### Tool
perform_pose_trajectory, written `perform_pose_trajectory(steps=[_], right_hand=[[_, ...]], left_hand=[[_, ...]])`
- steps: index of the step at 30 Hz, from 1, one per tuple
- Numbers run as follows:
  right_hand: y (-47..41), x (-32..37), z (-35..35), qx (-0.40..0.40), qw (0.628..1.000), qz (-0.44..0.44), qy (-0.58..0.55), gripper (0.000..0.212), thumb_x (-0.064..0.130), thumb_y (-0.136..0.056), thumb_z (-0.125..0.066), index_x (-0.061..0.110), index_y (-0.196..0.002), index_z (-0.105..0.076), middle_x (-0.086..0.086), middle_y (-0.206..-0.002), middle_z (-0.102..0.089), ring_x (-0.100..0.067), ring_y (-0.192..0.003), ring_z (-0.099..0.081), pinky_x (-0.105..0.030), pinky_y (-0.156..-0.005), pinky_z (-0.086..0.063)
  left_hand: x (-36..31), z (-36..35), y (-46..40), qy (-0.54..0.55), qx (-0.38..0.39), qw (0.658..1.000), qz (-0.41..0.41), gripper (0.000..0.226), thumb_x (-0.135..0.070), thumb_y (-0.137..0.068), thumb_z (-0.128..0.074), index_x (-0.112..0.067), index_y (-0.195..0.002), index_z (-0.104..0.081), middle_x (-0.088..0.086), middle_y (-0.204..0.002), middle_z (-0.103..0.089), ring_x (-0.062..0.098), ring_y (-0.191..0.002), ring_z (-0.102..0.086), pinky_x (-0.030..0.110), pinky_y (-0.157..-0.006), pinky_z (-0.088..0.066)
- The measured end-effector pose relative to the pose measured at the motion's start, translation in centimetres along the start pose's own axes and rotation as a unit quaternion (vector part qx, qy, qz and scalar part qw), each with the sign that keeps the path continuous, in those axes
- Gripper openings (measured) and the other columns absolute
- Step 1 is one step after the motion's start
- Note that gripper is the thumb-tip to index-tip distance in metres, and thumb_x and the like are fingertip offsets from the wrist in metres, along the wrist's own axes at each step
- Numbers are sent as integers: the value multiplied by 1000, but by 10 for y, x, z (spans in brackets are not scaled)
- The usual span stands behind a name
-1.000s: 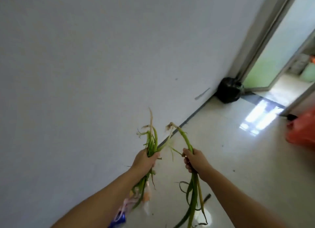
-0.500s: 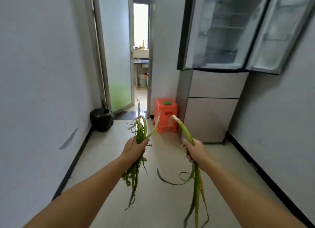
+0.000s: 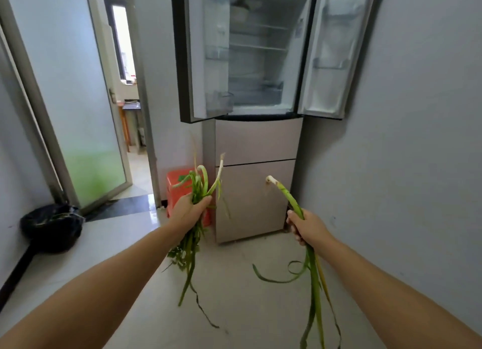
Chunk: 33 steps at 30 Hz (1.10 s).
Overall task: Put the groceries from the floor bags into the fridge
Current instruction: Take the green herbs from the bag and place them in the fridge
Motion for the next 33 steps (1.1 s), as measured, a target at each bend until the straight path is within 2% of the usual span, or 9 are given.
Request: perform_pose_trajectory(steps=[2, 5, 6, 9, 12, 18, 24, 30, 33], right_hand=[[-43, 9, 6, -10, 1000, 13, 13, 27, 25, -99, -44, 11, -79, -54, -2, -57, -48, -12, -42, -42, -19, -36, -34], [-110, 29, 16, -28, 999, 17, 13, 27, 26, -99, -43, 12, -80, -54, -2, -59, -49, -13, -44, -43, -22, -40, -36], [-132, 38, 20, -34, 999, 17, 17, 26, 26, -99, -44, 12, -80, -54, -2, -59, -49, -13, -45, -43, -23, -41, -36], [-196, 68, 38, -58, 998, 29, 19, 25, 26, -99, -44, 10, -82, -54, -2, -59, -48, -14, -46, -43, -23, -41, -35], [-258, 88, 52, -72, 996, 43, 17, 25, 26, -99, -44, 9, -83, -54, -3, -59, -48, -15, -46, -42, -25, -42, -35], [-395, 101, 79, -84, 995, 59, 18, 27, 28, -99, -44, 9, -84, -55, -3, -60, -47, -14, -46, -42, -24, -40, -34], [-552, 127, 114, -67, 992, 106, 16, 28, 28, -99, -45, 12, -78, -54, -3, -58, -47, -14, -44, -42, -23, -42, -35], [-700, 189, 147, -40, 988, 152, 7, 29, 28, -99, -44, 14, -76, -54, -2, -55, -45, -11, -38, -41, -19, -37, -32], [-762, 221, 149, -25, 983, 181, 4, 27, 27, -99, -44, 12, -80, -55, -3, -56, -46, -13, -41, -40, -21, -39, -32]], left_hand=[[-6, -7, -48, -15, 3, 1000, -15, 20, -32, -93, -55, -13, -88, -60, 5, -73, -60, 20, -72, -60, 27, -66, -50], [-23, -24, -124, -18, 21, 999, -41, 20, -32, -92, -57, -13, -98, -60, 5, -78, -63, 22, -75, -61, 34, -76, -51], [-30, -30, -149, -28, 29, 998, -49, 21, -32, -92, -57, -13, -100, -60, 5, -78, -63, 21, -72, -60, 32, -74, -51], [-58, -51, -221, -53, 51, 995, -75, 22, -31, -92, -56, -11, -83, -58, 4, -63, -57, 19, -57, -54, 28, -58, -45], [-75, -75, -284, -43, 55, 994, -83, 30, -28, -92, -57, -14, -66, -51, 1, -57, -53, 19, -54, -49, 30, -58, -40], [-91, -133, -404, -14, 68, 995, -74, 29, -30, -92, -56, -11, -70, -53, 3, -58, -56, 16, -52, -52, 27, -56, -41], [-127, -184, -535, 0, 27, 996, -87, 36, -31, -92, -56, -10, -63, -56, 4, -56, -57, 11, -45, -52, 27, -56, -42], [-187, -203, -653, -15, -37, 990, -132, 45, -35, -93, -53, -10, -56, -53, 4, -52, -55, 17, -51, -53, 28, -58, -42], [-211, -206, -705, -12, -65, 987, -149, 43, -33, -94, -53, -2, -63, -58, 5, -53, -55, 16, -50, -53, 27, -58, -43]])
Point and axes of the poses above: each hand's wrist, its own y-axis away from the middle knuckle, its own z-axis out of the back of the hand, x = y × z, the point moved 9 cm from there along -y, towards the middle knuckle
